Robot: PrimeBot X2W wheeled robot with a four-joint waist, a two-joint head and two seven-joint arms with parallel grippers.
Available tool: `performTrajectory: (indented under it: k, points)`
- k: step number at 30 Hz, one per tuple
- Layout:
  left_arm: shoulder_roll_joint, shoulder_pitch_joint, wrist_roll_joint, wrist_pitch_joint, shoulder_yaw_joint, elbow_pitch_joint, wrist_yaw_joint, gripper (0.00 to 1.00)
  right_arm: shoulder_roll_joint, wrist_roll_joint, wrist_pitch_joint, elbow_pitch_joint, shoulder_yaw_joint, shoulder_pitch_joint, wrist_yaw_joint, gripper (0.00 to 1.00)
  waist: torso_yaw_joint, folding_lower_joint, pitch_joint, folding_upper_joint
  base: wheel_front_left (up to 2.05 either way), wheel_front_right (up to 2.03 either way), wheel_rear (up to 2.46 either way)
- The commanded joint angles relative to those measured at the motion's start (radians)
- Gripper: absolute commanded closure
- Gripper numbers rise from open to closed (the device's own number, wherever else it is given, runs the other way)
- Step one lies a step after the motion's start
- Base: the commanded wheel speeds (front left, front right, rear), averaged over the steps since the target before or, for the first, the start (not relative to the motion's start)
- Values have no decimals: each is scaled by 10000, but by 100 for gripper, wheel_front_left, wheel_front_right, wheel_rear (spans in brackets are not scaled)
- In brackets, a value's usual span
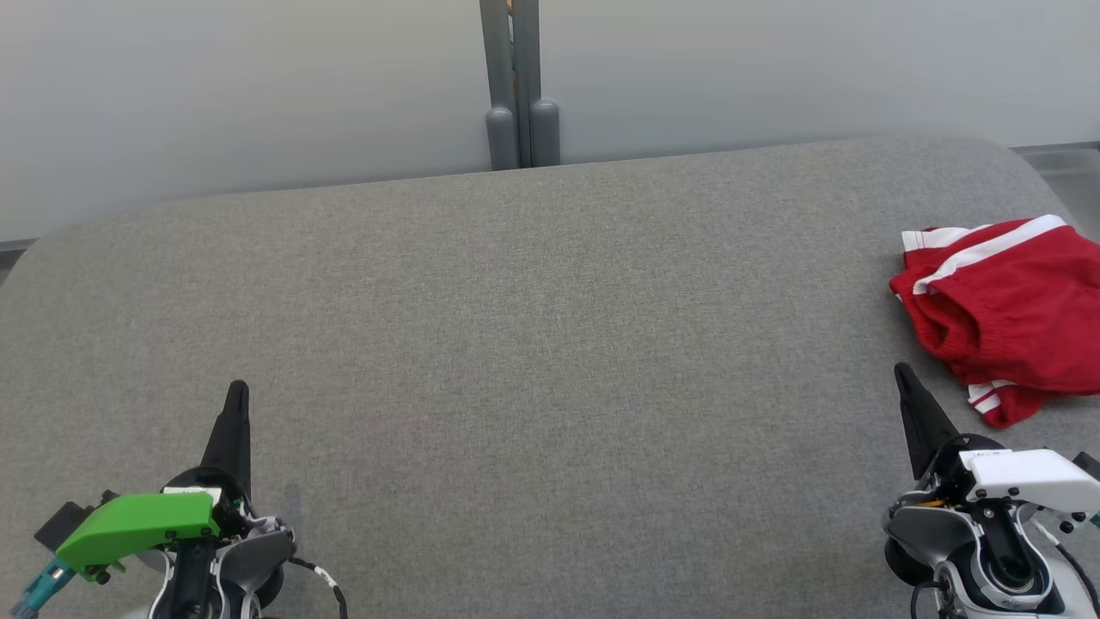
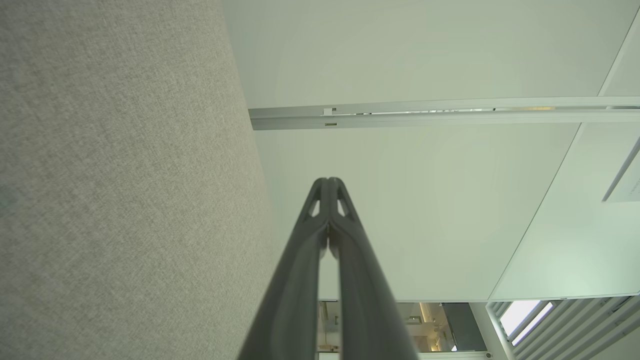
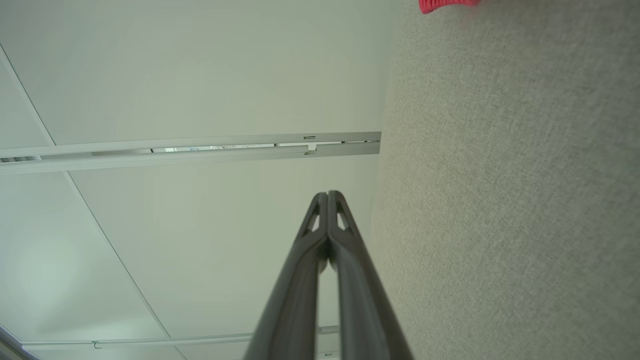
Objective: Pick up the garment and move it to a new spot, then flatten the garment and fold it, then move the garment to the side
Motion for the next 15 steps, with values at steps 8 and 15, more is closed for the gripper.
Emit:
performTrajectory:
  k: [8, 15]
  points:
    - [62, -121, -12, -2, 34, -53, -53, 100, -17, 63, 36, -44, -18, -74, 4, 100, 0, 0, 0, -1, 0, 0, 0]
    - [62, -120, -12, -2, 34, -53, -52, 100, -17, 63, 36, -44, -17, -74, 4, 100, 0, 0, 0, -1, 0, 0, 0]
